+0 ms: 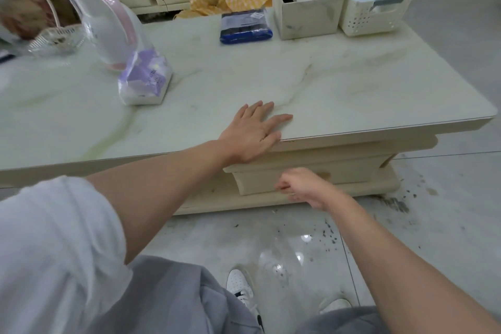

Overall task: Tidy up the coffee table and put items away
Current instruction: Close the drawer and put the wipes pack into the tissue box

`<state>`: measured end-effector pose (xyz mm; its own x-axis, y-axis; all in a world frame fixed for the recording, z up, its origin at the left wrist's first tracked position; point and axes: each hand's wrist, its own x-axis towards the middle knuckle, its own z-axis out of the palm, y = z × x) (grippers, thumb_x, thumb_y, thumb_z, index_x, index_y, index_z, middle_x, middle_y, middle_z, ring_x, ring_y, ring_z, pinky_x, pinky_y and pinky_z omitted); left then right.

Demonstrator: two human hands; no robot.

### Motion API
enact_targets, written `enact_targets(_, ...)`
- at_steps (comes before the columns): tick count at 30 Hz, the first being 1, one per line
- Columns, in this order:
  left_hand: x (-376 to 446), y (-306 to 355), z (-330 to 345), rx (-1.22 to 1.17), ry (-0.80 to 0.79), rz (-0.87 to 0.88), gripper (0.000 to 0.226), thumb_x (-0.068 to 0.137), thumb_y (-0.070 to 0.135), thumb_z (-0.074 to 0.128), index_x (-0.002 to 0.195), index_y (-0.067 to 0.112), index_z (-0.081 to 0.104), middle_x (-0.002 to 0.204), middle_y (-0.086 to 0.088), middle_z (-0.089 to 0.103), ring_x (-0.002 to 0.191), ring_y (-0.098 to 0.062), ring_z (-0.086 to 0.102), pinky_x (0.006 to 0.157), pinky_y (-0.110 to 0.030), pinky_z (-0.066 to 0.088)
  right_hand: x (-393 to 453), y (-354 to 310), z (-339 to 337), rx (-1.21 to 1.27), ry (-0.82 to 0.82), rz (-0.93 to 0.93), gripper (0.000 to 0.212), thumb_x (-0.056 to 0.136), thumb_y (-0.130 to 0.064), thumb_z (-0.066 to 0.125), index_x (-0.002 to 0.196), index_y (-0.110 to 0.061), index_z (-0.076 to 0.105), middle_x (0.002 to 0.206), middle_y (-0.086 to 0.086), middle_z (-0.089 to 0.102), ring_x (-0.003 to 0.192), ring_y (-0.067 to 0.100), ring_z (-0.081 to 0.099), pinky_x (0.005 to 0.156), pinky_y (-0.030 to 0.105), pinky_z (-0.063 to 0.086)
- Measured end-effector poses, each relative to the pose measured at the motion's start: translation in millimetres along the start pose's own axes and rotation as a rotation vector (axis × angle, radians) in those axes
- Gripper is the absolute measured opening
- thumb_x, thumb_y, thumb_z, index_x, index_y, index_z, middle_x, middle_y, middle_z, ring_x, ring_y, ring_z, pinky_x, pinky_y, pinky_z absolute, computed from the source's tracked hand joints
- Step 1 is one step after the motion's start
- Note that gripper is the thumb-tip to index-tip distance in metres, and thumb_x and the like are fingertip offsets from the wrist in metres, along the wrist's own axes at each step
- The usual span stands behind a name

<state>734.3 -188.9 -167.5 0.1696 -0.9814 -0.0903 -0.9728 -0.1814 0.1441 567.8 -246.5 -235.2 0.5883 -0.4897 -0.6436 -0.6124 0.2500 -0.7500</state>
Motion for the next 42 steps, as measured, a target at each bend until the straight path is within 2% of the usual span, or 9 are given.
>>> enact_targets(2,0.9,3.1,-10.1,-0.082,-0.054,-0.024,0.052,0.101,0.045,0.035,0.153,0.044,0.028,0.166,-0.007,0.016,0.153,-0.025,0.008,0.124,-0.043,0.002,-31.6,-33.0,1.6,-0.152,-0.051,-0.170,0.018,0.095,-0.010,0.051,0.099,-0.009,0.068,0.094,0.009,0.075,0.087,0.020,0.070,0.074,0.027,0.052)
enact_targets(5,-4.6,-1.6,-39.8,-0.282,-0.096,-0.047,0.051,0.100,0.046,0.042,0.149,0.033,0.041,0.158,-0.006,0.037,0.147,-0.023,0.030,0.120,-0.040,0.021,-64.5,-76.9,-19.4,-0.286,0.167,-0.428,0.019,0.093,-0.018,0.056,0.093,-0.006,0.070,0.075,0.002,0.075,0.069,0.014,0.066,0.069,0.030,0.052)
enact_targets(8,-24.8,-36.9,-73.4,-0.100,0.180,-0.144,0.044,0.096,0.047,0.048,0.137,0.033,0.055,0.143,-0.003,0.055,0.133,-0.024,0.047,0.111,-0.042,0.037,-74.0,-108.2,-38.9,-0.418,0.382,-0.543,0.017,0.090,-0.026,0.056,0.088,-0.014,0.068,0.082,0.000,0.072,0.073,0.014,0.064,0.066,0.029,0.048)
enact_targets(12,-53.6,-114.8,-108.8,0.024,0.539,-0.644,0.051,0.089,0.039,0.059,0.135,0.021,0.051,0.137,-0.014,0.052,0.128,-0.036,0.046,0.105,-0.046,0.038,-46.0,-127.9,-32.5,-0.559,0.395,-0.538,0.021,0.092,-0.032,0.053,0.101,-0.018,0.066,0.096,-0.003,0.065,0.089,0.019,0.061,0.075,0.032,0.049)
enact_targets(16,-54.2,-179.8,-102.5,-0.086,0.486,-0.975,0.061,0.084,0.044,0.064,0.134,0.014,0.046,0.130,-0.018,0.051,0.120,-0.041,0.052,0.095,-0.044,0.042,11.2,-149.0,-14.9,-0.711,0.326,-0.611,0.033,0.093,-0.036,0.054,0.122,-0.022,0.061,0.130,0.005,0.053,0.115,0.024,0.055,0.087,0.031,0.040)
enact_targets(24,76.9,-185.3,-94.2,-0.225,0.632,-0.769,0.015,0.083,0.031,0.053,0.076,0.018,0.049,0.071,0.001,0.051,0.076,-0.027,0.052,0.058,-0.032,0.030,123.4,-240.6,-7.7,-0.611,0.200,-0.680,0.048,0.096,-0.044,0.052,0.139,-0.022,0.050,0.143,0.003,0.047,0.123,0.019,0.052,0.097,0.029,0.039)
enact_targets(33,124.5,-102.6,-170.6,-0.367,0.464,-0.570,0.029,0.091,0.033,0.055,0.071,0.018,0.039,0.070,0.005,0.043,0.063,-0.018,0.039,0.056,-0.030,0.023,66.4,-315.0,-66.4,0.169,-0.041,-0.109,0.038,0.098,-0.056,0.043,0.105,-0.024,0.062,0.109,0.005,0.069,0.098,0.023,0.067,0.097,0.041,0.050)
enact_targets(39,150.1,-74.1,-281.9,-0.437,0.323,-0.346,0.031,0.092,0.031,0.057,0.074,0.021,0.033,0.066,0.004,0.038,0.065,-0.021,0.040,0.057,-0.032,0.026,14.6,-411.3,-103.5,0.424,0.014,0.016,0.020,0.095,-0.030,0.057,0.095,-0.018,0.072,0.083,0.003,0.069,0.068,0.018,0.060,0.071,0.031,0.045)
enact_targets(42,167.1,-61.4,-319.8,-0.507,0.249,-0.263,0.032,0.092,0.029,0.058,0.074,0.023,0.033,0.062,0.007,0.037,0.065,-0.021,0.040,0.056,-0.032,0.025,-0.1,-434.3,-125.1,0.609,0.010,0.107,0.015,0.092,-0.022,0.061,0.092,-0.014,0.073,0.083,0.004,0.072,0.070,0.018,0.065,0.079,0.035,0.046)
